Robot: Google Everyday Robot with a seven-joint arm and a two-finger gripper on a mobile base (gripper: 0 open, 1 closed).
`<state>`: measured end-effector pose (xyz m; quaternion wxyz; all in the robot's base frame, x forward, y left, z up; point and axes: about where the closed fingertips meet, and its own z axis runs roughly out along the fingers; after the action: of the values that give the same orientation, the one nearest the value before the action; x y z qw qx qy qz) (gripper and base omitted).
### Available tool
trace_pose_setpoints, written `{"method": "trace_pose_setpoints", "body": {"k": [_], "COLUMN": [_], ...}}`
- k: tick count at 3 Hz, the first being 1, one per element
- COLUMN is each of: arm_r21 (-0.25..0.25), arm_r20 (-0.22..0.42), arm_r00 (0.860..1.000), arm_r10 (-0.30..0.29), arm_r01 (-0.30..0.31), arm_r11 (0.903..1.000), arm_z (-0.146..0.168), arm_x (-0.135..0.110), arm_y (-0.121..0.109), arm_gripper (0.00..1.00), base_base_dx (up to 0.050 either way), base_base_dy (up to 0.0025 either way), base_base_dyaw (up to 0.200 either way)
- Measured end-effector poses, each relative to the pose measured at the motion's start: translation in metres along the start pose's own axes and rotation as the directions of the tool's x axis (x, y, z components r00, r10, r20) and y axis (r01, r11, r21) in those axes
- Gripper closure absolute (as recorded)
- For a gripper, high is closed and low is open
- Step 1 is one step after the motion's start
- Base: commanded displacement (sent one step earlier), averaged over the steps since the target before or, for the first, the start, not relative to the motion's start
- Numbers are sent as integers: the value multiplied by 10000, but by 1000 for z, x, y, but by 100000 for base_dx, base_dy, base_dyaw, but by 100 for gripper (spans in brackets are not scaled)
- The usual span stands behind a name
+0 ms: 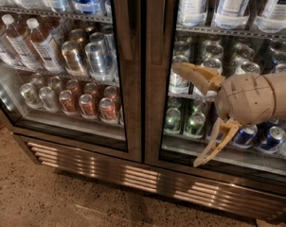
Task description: Open right fridge door
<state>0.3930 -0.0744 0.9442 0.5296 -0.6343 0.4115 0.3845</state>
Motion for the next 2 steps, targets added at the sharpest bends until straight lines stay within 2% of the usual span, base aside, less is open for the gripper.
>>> {"method": "trace_pose_setpoints", "body": {"k": [2], "arm_r21": [125], "arm_r20": [49], "arm_r00": [10000], "arm_r10": [39], "arm_r01": [-40], "arm_r11": [9999], "arm_z": [-1], "arm_x": [-1], "arm_y": [-2], "arm_gripper": [0], "base_base_dx": [0], "base_base_dy": [0], "base_base_dyaw": [0]}}
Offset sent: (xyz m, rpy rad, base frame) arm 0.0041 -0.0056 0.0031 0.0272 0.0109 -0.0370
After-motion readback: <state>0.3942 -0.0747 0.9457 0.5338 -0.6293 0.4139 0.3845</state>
